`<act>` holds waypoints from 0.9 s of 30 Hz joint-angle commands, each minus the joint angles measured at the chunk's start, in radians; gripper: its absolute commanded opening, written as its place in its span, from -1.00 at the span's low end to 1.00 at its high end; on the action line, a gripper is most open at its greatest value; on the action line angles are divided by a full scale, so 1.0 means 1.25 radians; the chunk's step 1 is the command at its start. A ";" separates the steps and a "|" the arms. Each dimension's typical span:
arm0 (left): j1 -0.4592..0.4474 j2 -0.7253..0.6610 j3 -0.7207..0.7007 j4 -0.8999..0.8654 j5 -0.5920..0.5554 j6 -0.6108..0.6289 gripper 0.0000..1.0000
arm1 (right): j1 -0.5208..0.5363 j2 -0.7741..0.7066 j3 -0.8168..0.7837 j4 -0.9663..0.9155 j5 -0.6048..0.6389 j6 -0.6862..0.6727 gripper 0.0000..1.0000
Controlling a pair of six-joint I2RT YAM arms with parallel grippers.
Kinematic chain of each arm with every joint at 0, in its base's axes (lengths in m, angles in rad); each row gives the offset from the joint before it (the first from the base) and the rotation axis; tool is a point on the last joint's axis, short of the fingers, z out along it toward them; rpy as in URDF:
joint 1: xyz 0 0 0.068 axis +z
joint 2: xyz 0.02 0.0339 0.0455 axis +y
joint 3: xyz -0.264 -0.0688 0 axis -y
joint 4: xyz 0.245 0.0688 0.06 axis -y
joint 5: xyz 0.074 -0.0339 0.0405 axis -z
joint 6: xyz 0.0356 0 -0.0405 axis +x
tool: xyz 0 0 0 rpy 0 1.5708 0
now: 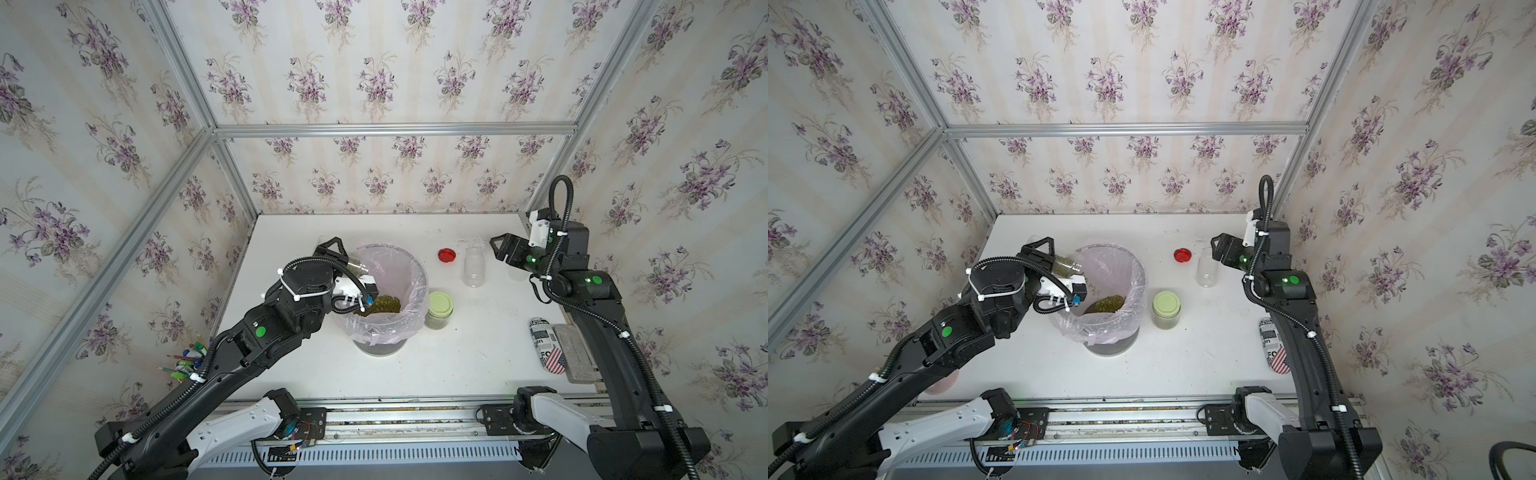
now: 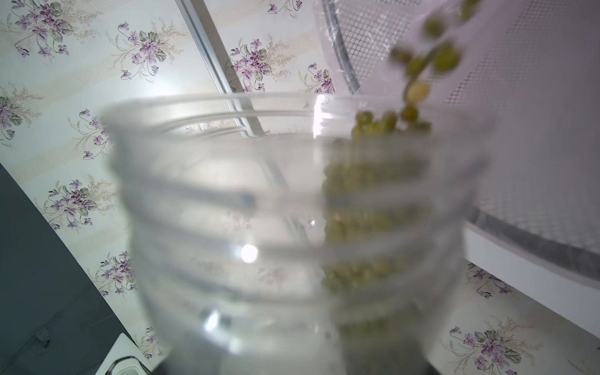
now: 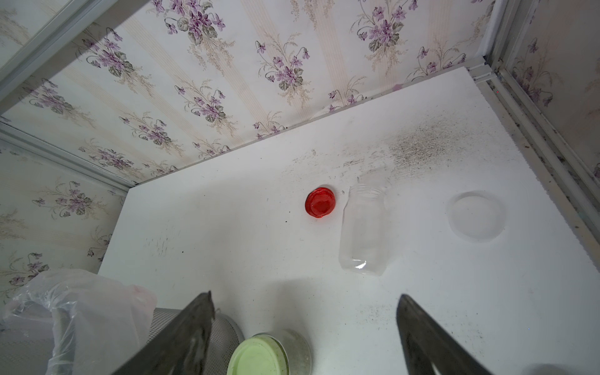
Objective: Empty moldy mung beans from jars
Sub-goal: Pour the moldy mung beans from the jar into the trash bin.
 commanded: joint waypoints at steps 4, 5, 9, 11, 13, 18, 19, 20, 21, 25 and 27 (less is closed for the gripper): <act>-0.002 0.001 0.009 0.025 0.002 0.036 -0.04 | 0.001 -0.006 0.008 0.009 0.004 -0.004 0.71; -0.001 0.000 0.009 0.025 0.002 0.036 -0.03 | 0.001 -0.007 0.008 0.010 0.004 -0.004 0.71; -0.002 -0.001 0.008 0.025 0.002 0.037 -0.04 | 0.001 -0.007 0.009 0.008 0.004 -0.002 0.71; -0.002 -0.002 0.009 0.025 0.003 0.039 -0.04 | 0.001 -0.008 0.009 0.009 0.005 -0.002 0.71; -0.003 -0.004 0.009 0.025 0.003 0.042 -0.03 | 0.001 -0.008 0.008 0.009 0.005 -0.002 0.71; -0.003 -0.007 0.010 0.025 0.001 0.052 -0.03 | 0.001 -0.009 0.004 0.011 0.004 -0.001 0.71; -0.004 -0.008 0.008 0.025 0.000 0.053 -0.03 | 0.001 -0.009 0.004 0.011 0.004 -0.002 0.71; -0.003 -0.008 0.007 0.025 -0.001 0.055 -0.04 | 0.001 -0.009 0.004 0.012 0.003 -0.002 0.71; -0.004 -0.010 0.006 0.024 -0.002 0.057 -0.04 | 0.001 -0.009 0.004 0.012 0.003 -0.001 0.71; -0.004 -0.010 0.002 0.025 -0.010 0.070 -0.04 | 0.001 -0.010 0.002 0.013 0.002 -0.002 0.71; -0.004 -0.011 0.002 0.025 -0.010 0.075 -0.04 | 0.001 -0.010 0.002 0.015 0.000 -0.002 0.71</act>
